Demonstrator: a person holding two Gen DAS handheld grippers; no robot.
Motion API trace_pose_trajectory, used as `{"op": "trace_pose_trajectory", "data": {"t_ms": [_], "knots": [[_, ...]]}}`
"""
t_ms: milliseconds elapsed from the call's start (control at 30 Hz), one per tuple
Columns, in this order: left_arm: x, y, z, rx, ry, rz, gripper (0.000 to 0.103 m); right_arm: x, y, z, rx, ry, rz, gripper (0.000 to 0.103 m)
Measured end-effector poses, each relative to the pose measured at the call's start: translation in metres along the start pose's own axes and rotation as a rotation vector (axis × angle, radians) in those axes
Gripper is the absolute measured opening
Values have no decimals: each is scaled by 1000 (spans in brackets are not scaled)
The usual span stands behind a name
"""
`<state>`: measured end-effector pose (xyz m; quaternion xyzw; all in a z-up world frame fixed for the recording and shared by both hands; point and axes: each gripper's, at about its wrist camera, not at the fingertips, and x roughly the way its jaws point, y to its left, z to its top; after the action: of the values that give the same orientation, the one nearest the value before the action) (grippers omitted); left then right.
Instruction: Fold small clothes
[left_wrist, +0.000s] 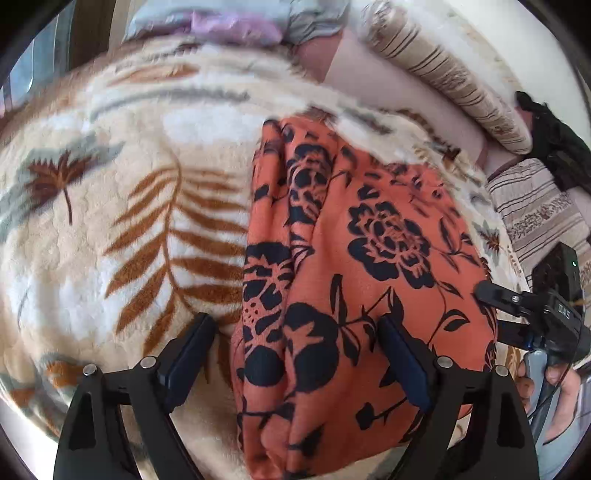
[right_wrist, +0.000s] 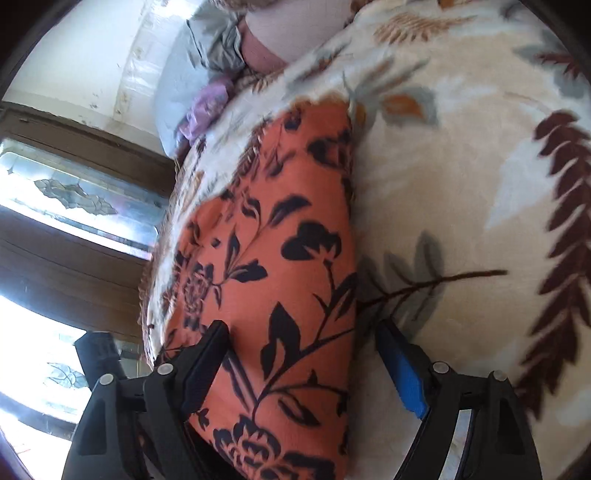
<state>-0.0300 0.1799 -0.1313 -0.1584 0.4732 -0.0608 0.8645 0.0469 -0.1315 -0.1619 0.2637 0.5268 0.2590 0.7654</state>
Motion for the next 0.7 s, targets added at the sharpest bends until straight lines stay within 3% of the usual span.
{"op": "trace_pose_trajectory", "data": {"t_ms": [67, 167, 200, 267, 467, 600, 667, 700], "knots": [[1, 1, 1, -7, 11, -13, 86, 5, 21, 0, -98, 29, -35, 63], [6, -1, 6, -16, 46, -94, 46, 14, 43, 1, -218, 60, -151, 49], [5, -4, 7, -20, 52, -109, 38, 14, 49, 2, -247, 63, -172, 45], [-2, -15, 9, 9, 28, -78, 34, 9, 70, 3, -341, 53, -224, 40], [-44, -61, 44, 64, -141, -152, 33, -57, 117, 31, -502, -93, -241, 37], [-48, -105, 82, 145, -245, -205, 33, -107, 113, 63, -500, -222, -255, 37], [-30, -124, 93, 168, -248, -218, 35, -122, 98, 76, -462, -269, -260, 37], [-13, -131, 96, 164, -223, -210, 41, -125, 84, 84, -434, -279, -259, 38]]}}
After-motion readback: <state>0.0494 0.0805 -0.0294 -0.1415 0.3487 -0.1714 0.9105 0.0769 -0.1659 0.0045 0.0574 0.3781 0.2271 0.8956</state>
